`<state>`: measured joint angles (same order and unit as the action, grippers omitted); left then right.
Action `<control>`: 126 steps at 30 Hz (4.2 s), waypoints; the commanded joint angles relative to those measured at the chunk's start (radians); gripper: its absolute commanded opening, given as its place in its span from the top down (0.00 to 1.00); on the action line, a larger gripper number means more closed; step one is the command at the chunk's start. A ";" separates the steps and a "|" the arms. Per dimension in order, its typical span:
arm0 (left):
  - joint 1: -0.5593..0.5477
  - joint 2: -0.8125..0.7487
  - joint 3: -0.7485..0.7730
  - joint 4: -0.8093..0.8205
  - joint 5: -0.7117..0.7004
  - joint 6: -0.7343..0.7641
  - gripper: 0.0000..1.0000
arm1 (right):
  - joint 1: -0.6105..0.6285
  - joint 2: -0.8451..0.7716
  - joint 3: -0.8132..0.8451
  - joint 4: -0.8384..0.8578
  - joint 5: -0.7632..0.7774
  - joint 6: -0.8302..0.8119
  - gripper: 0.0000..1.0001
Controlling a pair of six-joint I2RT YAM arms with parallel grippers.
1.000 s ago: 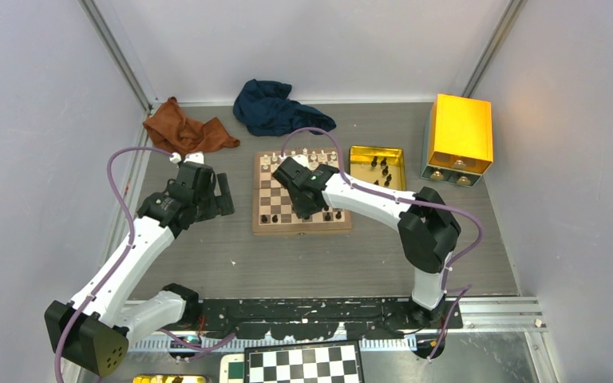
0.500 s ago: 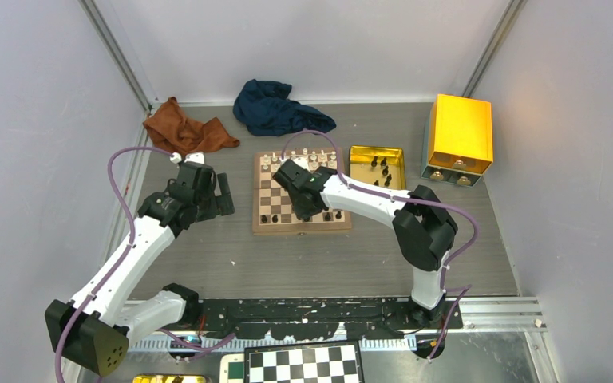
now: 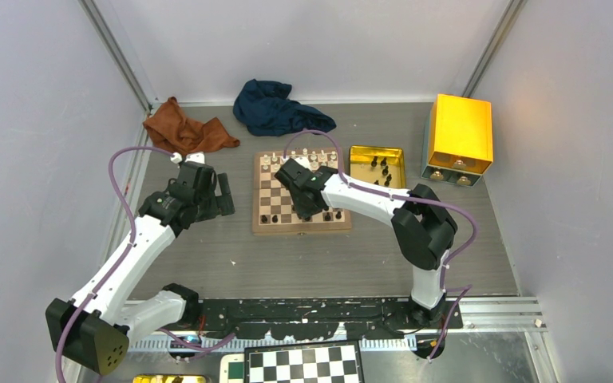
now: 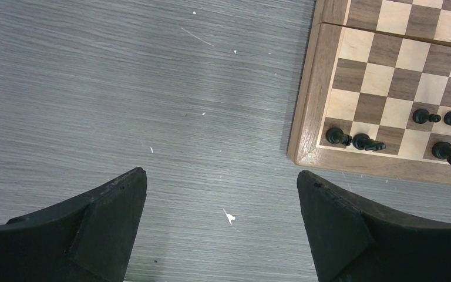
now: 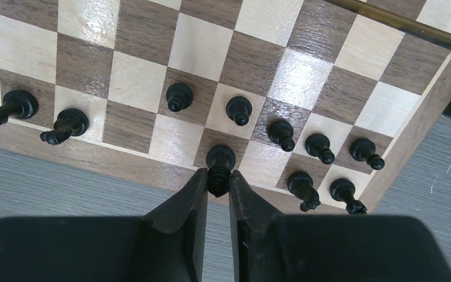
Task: Set up the chess pieces on the board
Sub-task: Place the chess piece on the chessboard, then pick up the chess piece from the storage box.
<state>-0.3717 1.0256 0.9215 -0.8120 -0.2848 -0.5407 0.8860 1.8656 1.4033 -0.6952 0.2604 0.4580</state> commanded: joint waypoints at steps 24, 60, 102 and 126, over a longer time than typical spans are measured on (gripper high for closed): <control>0.004 0.011 0.002 0.039 0.008 0.011 0.00 | -0.008 -0.020 -0.014 0.016 -0.005 0.010 0.74; 0.005 0.031 0.024 0.048 -0.009 0.023 0.00 | -0.007 -0.128 0.159 -0.082 0.070 -0.038 0.64; 0.005 0.023 0.049 0.011 -0.034 0.020 0.00 | -0.586 0.104 0.190 0.161 0.166 -0.051 0.62; 0.005 0.057 0.062 0.016 -0.033 0.021 0.01 | -0.647 0.200 0.248 0.188 0.095 -0.088 0.61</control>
<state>-0.3714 1.0786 0.9382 -0.8055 -0.2962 -0.5194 0.2485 2.0647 1.6115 -0.5331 0.3599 0.3847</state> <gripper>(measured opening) 0.989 0.392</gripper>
